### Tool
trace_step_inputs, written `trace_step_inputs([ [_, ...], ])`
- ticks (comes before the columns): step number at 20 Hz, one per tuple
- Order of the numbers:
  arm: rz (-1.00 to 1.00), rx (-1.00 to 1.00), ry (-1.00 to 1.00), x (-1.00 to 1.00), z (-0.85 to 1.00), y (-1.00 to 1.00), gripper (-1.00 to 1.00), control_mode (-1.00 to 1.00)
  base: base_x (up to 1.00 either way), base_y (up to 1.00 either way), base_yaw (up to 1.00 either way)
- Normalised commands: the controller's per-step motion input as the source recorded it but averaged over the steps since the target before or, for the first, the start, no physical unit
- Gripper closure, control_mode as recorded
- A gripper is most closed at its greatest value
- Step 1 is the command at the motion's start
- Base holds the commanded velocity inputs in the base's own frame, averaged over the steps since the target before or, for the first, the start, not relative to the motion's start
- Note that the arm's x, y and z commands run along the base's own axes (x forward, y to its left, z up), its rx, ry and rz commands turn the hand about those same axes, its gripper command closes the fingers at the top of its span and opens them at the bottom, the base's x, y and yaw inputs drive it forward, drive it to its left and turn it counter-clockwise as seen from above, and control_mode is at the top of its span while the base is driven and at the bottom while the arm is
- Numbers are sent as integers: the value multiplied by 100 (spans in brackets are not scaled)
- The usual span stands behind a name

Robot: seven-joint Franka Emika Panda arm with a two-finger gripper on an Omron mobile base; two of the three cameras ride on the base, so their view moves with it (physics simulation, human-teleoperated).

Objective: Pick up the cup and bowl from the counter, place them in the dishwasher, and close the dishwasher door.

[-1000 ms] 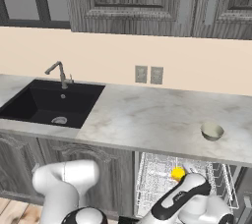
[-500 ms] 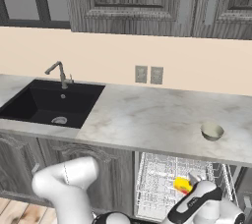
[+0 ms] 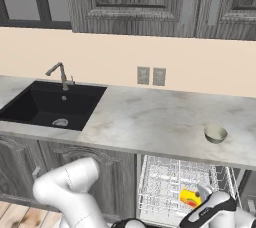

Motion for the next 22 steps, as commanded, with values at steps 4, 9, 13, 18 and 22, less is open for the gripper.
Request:
trace_step_inputs([
  [4, 10, 3, 4, 1, -29, -16, 100, -100, 0, 0, 0],
  [9, 5, 6, 0, 0, 14, -11, 100, -100, 0, 0, 0],
  [13, 1, 8, 0, 0, 45, 0, 100, -100, 0, 0, 0],
  [18, 3, 11, 0, 9, 16, 0, 100, -100, 0, 0, 0],
  [22, 5, 9, 0, 36, -10, 0, 100, -100, 0, 0, 0],
])
